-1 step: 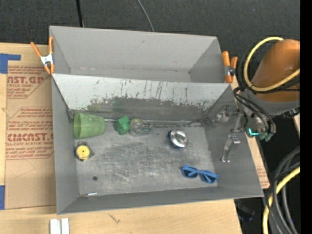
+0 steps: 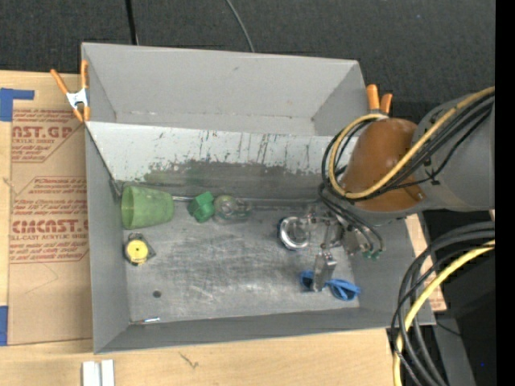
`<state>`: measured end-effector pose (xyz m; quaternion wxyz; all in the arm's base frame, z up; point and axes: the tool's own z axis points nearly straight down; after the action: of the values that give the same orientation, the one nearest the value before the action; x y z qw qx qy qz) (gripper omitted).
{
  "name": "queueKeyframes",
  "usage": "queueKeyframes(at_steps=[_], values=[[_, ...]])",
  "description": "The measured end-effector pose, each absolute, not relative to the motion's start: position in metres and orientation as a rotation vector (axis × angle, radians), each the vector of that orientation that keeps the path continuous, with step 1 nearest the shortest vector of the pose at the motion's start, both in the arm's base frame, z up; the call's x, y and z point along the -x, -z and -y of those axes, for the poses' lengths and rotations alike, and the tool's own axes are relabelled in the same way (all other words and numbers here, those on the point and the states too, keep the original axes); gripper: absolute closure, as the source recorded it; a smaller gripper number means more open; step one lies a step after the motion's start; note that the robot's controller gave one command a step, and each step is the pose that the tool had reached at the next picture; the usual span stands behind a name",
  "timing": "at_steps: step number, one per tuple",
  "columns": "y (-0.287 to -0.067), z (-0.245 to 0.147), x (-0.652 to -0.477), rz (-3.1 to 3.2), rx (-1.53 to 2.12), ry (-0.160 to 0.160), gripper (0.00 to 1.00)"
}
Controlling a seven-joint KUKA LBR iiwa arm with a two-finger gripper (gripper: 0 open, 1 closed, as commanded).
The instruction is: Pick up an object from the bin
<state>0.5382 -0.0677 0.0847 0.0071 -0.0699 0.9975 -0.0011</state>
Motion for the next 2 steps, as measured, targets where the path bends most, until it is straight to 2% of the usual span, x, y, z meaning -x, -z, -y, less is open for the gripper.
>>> queueKeyframes(at_steps=[1, 2], values=[[-0.085, 0.067, -0.539, -3.119, 0.221, 0.003, 1.00], [-0.195, 0.068, -0.527, -2.940, 1.090, 0.003, 1.00]])
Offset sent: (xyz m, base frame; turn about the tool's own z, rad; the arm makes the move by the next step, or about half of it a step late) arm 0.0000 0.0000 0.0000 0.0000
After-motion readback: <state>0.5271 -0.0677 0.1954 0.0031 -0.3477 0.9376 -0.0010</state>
